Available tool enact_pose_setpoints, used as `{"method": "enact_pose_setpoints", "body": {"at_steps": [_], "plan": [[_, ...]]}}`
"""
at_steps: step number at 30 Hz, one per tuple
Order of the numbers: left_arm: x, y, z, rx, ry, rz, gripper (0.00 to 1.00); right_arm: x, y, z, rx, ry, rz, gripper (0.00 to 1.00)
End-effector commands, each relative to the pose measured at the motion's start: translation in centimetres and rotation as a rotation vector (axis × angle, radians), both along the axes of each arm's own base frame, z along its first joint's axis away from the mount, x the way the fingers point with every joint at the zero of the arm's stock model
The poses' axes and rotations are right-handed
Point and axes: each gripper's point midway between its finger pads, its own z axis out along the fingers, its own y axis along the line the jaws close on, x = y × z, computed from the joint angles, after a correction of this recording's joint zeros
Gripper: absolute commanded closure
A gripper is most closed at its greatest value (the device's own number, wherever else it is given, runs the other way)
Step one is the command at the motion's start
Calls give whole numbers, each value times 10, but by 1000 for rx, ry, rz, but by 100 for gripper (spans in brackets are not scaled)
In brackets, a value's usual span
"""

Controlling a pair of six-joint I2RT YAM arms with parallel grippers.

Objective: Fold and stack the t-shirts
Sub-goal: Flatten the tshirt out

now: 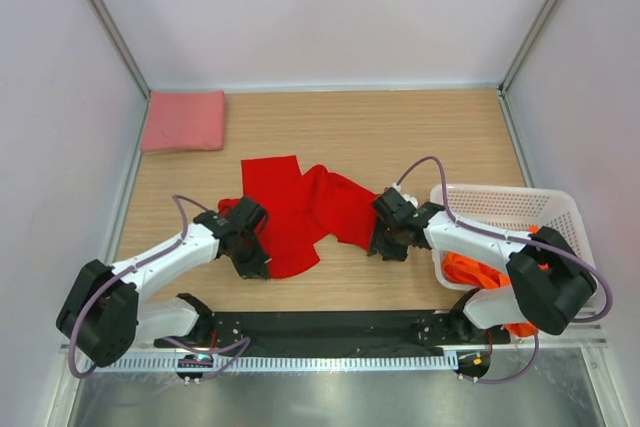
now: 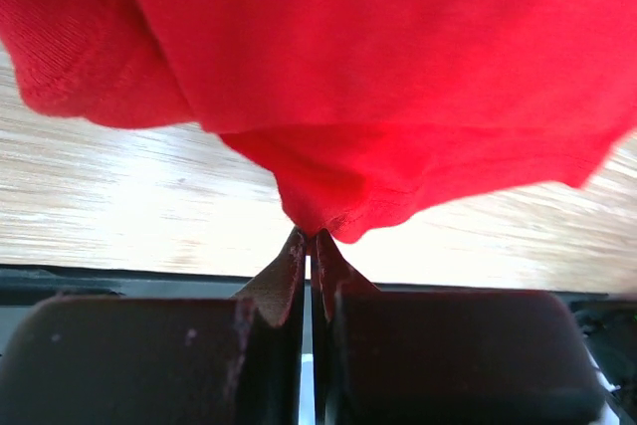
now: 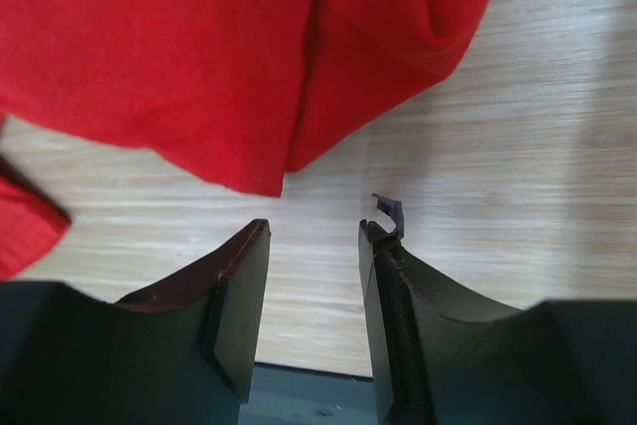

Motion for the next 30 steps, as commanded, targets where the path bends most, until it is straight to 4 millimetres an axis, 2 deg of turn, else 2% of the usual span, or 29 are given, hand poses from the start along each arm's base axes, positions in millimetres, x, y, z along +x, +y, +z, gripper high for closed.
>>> {"method": "enact_pose_setpoints", "body": {"at_steps": [1,5,11,17,20,24,27,28,30], "plan": [[12,-1,16,-3,-73,-23,100,23,16,1,77,-73,-126,52],[12,0,22,-7,-95,-28,100,29,18,-1,121,-84,-225,52],[15,5,32,15,-121,-40,100,30,18,-9,178,-81,-354,57],[15,10,41,26,-145,-45,100,23,18,-16,181,-42,-367,69],[16,16,43,51,-165,-41,100,24,10,-12,153,-71,-370,80],[18,21,54,73,-192,-43,100,25,4,6,101,-89,-319,97],[27,29,75,114,-248,-47,100,24,1,31,78,-109,-265,99],[38,31,92,130,-303,-40,100,24,-1,42,60,-115,-236,98],[40,40,106,173,-328,-56,100,26,-4,63,64,-153,-214,99]]}}
